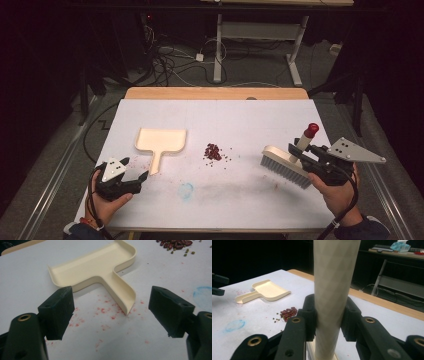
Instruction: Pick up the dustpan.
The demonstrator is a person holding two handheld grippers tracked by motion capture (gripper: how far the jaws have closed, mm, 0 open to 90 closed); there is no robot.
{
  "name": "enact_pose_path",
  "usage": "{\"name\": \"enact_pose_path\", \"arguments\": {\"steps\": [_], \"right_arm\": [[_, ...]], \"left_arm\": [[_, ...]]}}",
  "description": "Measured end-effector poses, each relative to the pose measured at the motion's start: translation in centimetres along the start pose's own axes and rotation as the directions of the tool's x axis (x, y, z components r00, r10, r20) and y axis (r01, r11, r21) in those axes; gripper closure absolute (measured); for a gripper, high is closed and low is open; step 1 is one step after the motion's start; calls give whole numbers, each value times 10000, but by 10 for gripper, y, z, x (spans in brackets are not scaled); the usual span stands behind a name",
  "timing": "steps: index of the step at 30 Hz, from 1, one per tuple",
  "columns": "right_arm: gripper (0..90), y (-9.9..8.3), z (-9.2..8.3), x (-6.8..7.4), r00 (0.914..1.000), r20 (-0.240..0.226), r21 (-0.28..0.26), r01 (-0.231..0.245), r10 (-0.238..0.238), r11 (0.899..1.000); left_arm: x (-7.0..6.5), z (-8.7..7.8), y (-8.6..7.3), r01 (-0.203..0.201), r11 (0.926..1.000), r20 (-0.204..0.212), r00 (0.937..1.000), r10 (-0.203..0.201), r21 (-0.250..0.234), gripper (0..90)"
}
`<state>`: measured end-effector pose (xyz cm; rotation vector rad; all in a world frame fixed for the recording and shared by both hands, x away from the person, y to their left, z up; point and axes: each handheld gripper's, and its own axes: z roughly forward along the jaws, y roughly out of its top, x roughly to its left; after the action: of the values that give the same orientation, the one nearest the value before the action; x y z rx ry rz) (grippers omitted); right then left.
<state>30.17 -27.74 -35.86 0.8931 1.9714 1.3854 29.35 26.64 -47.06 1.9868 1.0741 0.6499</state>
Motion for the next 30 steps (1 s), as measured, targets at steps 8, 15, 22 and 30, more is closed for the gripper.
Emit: {"name": "enact_pose_path", "arguments": {"steps": [8, 15, 22, 30], "right_arm": [[699, 1, 2, 1, 10000, -15, -3, 62, -62, 10000], [699, 1, 1, -3, 9999, 142, -59, 14, -14, 10000], [699, -1, -3, -16, 9958, 789, -239, -455, 473, 9987], [699, 2, -4, -13, 9957, 888, -393, -245, 279, 9989]], "left_arm": [[-9, 0, 1, -741, 9969, -222, 9970, 746, 249, 203], [-10, -3, 2, -753, 9969, -316, 9966, 759, 205, 206], [-10, 5, -1, -694, 9947, -249, 9971, 715, 759, 206], [-13, 16, 2, 102, 9912, 4, 9999, -104, 1321, 206]]}}
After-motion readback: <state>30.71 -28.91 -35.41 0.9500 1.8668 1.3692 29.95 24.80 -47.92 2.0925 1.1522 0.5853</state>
